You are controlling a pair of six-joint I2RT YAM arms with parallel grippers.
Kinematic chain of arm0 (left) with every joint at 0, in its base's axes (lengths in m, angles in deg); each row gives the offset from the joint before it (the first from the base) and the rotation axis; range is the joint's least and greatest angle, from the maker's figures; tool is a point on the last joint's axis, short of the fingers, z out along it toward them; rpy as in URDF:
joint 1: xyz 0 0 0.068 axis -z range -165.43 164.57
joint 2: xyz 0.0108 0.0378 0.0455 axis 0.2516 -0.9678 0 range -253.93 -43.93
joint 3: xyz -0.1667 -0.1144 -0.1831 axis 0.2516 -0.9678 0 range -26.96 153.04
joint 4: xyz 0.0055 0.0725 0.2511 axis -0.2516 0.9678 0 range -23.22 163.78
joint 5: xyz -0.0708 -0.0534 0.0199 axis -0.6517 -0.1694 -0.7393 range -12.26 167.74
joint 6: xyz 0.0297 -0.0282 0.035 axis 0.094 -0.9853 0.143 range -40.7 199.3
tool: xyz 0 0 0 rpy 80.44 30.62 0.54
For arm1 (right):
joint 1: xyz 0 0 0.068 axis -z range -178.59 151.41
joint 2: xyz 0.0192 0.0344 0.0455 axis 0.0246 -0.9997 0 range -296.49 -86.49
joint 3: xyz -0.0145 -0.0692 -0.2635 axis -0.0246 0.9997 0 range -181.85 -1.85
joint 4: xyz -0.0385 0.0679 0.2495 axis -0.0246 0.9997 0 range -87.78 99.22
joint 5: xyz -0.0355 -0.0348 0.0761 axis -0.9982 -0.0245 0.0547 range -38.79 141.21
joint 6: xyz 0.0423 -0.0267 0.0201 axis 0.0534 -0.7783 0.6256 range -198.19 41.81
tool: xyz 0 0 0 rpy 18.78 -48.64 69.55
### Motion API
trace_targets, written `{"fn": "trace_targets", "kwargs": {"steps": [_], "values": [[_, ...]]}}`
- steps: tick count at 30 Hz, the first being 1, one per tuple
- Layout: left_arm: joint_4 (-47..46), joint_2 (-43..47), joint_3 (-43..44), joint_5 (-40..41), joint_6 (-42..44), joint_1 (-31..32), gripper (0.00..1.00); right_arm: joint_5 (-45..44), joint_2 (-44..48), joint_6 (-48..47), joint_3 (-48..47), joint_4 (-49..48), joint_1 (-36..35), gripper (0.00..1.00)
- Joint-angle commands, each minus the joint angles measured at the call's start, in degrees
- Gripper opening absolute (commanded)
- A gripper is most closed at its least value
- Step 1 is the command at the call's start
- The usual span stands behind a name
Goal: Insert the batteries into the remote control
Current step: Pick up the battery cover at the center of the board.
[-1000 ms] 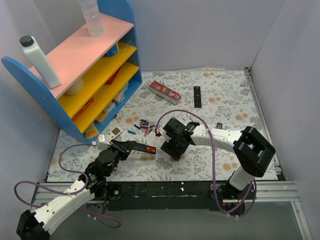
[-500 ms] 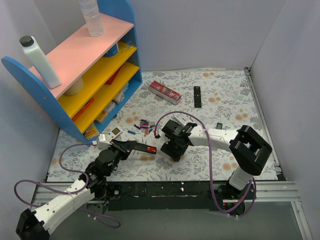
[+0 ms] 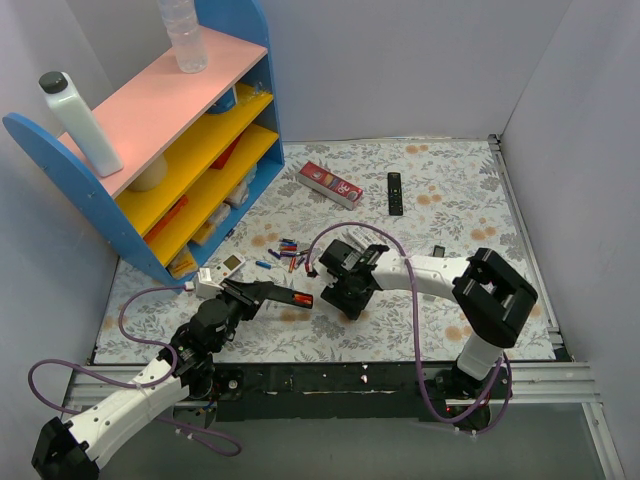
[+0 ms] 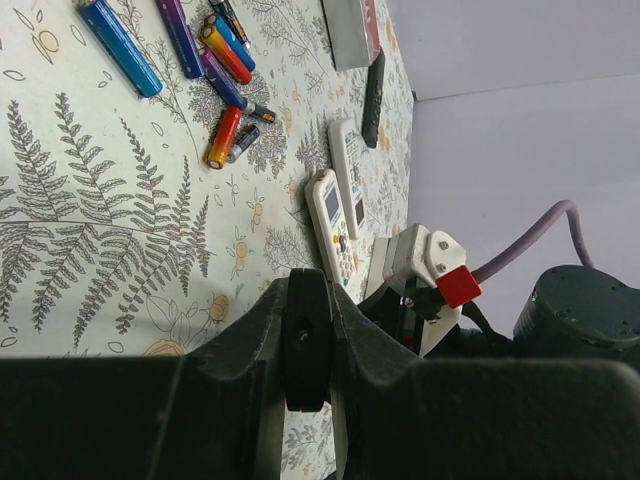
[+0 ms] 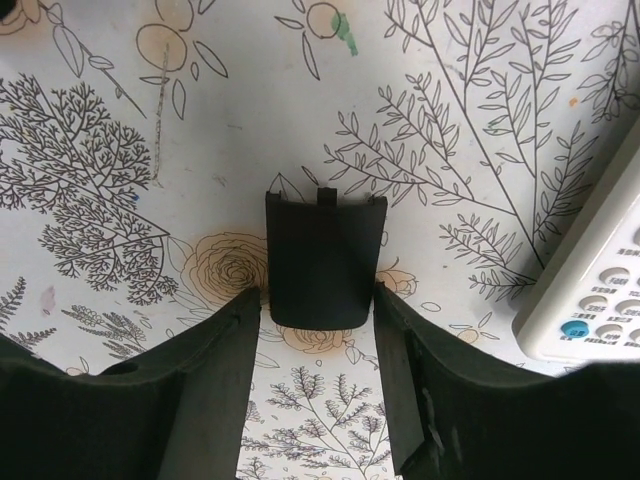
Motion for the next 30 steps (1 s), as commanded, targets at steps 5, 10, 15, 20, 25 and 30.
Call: {"fn": "trace_targets", "kwargs": {"steps": [5, 10, 15, 20, 25, 30], "values": [[-5.7, -0.3, -5.8, -2.0, 1.6, 0.2, 0.00, -1.4, 1.2, -0.1, -1.4, 1.9, -0.8, 0.45], [-10.1, -1.9, -6.7, -3.6, 2.1, 0.2, 0.00, -1.4, 3.7, -0.6, -2.0, 2.3, -0.8, 0.39], [-12.2, -3.2, -7.3, -4.3, 2.0, 0.2, 0.00, -1.2, 7.4, -1.3, -2.5, 3.0, -0.8, 0.35], [-15.2, -4.9, -8.0, -5.7, 2.3, 0.2, 0.00, -0.1, 11.3, -2.8, -3.2, 4.1, -0.9, 0.35], [-19.6, -7.4, -8.1, -7.8, 3.0, 0.2, 0.00, 1.4, 15.1, -4.8, -5.0, 5.1, -0.9, 0.35], [-23.1, -9.8, -8.1, -9.4, 3.1, 0.2, 0.00, 4.9, 19.1, -7.3, -6.8, 5.2, -1.2, 0.35]]}}
